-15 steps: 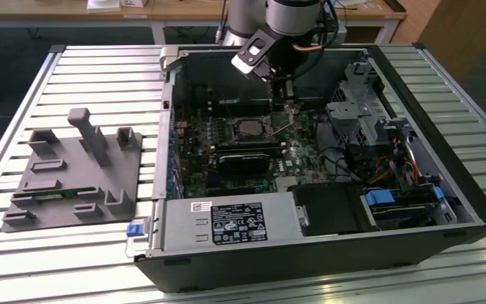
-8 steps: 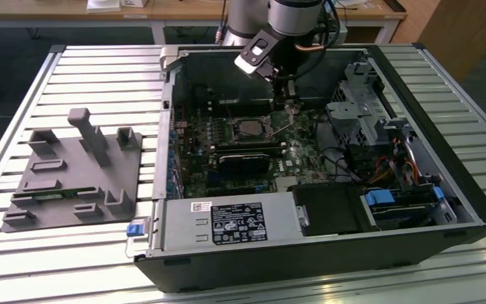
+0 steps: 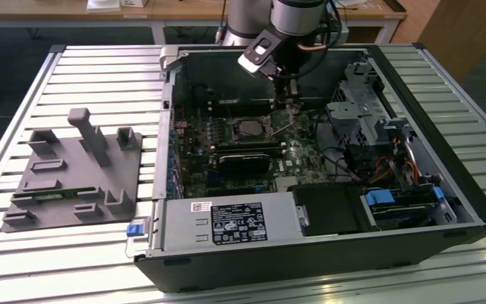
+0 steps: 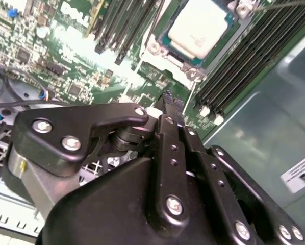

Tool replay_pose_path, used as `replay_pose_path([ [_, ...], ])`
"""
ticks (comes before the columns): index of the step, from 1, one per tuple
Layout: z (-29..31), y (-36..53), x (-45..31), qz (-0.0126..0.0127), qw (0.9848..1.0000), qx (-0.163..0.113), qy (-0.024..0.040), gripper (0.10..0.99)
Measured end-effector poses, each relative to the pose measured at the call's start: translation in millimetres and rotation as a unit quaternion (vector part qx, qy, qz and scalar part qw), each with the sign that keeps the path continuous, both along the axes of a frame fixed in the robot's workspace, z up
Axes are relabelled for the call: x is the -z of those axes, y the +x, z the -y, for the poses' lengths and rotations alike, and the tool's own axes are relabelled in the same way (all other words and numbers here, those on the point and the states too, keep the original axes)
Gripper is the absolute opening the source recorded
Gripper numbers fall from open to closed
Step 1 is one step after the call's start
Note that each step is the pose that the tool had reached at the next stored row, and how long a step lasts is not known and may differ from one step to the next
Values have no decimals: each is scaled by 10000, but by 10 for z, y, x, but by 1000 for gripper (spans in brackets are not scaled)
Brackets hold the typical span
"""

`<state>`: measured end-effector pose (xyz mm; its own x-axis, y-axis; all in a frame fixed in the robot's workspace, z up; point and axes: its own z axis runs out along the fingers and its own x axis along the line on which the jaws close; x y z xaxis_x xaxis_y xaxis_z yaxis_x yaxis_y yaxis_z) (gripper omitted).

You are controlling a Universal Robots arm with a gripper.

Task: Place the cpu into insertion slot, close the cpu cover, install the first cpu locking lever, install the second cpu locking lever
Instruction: 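Close the cpu cover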

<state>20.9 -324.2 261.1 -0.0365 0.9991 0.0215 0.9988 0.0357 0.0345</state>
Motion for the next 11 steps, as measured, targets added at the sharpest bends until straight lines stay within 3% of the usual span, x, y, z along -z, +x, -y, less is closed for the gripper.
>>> replay_pose_path([
  [3,-9,81,15,-18,10000,0,-1,106],
  [11,-45,202,55,-39,10000,0,-5,106],
])
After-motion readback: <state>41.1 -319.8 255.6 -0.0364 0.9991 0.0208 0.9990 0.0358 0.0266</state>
